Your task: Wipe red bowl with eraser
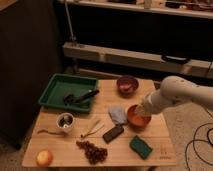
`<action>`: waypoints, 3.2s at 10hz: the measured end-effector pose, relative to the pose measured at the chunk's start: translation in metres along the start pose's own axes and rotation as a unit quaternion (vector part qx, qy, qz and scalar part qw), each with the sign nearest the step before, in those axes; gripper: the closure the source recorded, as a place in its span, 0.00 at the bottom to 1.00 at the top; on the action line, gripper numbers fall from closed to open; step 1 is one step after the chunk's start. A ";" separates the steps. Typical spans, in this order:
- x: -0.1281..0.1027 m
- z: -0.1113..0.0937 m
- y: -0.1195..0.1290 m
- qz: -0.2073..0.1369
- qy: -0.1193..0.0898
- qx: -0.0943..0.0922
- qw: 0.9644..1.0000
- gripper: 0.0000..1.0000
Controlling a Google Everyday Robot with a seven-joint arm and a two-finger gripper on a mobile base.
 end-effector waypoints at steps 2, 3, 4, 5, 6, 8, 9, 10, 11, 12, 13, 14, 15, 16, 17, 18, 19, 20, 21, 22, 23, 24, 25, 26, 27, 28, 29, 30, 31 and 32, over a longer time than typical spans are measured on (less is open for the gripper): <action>0.000 0.000 0.000 0.000 0.000 0.000 1.000 0.74; 0.000 0.000 0.000 0.000 0.000 0.000 1.000 0.74; 0.000 0.000 0.000 0.000 0.000 0.000 1.000 0.74; 0.000 0.000 0.000 0.000 0.000 0.000 1.000 0.74; 0.000 0.000 0.000 0.000 0.000 0.000 1.000 0.74; 0.000 0.000 0.000 0.000 0.000 0.000 1.000 0.74; 0.000 0.000 0.000 0.000 0.000 0.000 1.000 0.74; 0.000 0.000 0.000 0.000 0.000 0.000 1.000 0.74; 0.000 0.000 0.000 0.000 0.000 0.000 1.000 0.74; 0.000 0.000 0.000 0.000 0.000 0.000 1.000 0.74; 0.000 0.000 0.000 0.000 0.000 0.000 1.000 0.74; 0.000 0.000 0.000 0.000 0.000 0.000 1.000 0.74; 0.000 0.000 0.000 0.000 0.000 0.000 1.000 0.74; 0.000 0.000 0.000 0.000 0.000 0.000 1.000 0.74; 0.000 0.000 0.000 0.000 0.000 0.000 1.000 0.74; 0.000 0.000 0.000 0.000 0.000 0.000 1.000 0.74; 0.000 0.000 0.000 0.000 0.000 0.000 1.000 0.74; 0.000 0.000 0.000 0.000 0.000 0.000 1.000 0.74; 0.000 0.000 0.000 0.000 0.000 0.000 1.000 0.74; 0.000 0.000 0.000 0.000 0.000 0.000 1.000 0.74; 0.000 0.000 0.000 0.000 0.000 0.000 1.000 0.74; 0.000 0.000 0.000 0.000 0.000 0.000 1.000 0.74; 0.000 0.000 0.000 0.000 0.000 0.000 1.000 0.74; 0.000 0.000 0.000 0.000 0.000 0.000 1.000 0.74; 0.000 0.000 0.000 0.000 0.000 0.000 1.000 0.74; 0.000 0.000 0.000 0.000 0.000 0.000 1.000 0.74; 0.000 -0.001 0.001 0.002 0.000 0.001 1.000 0.74; 0.002 -0.005 0.003 0.005 -0.002 0.009 1.000 0.74; 0.014 -0.013 0.014 0.002 -0.002 0.026 1.000 0.74; 0.025 -0.025 0.023 0.002 0.000 0.038 0.999 0.74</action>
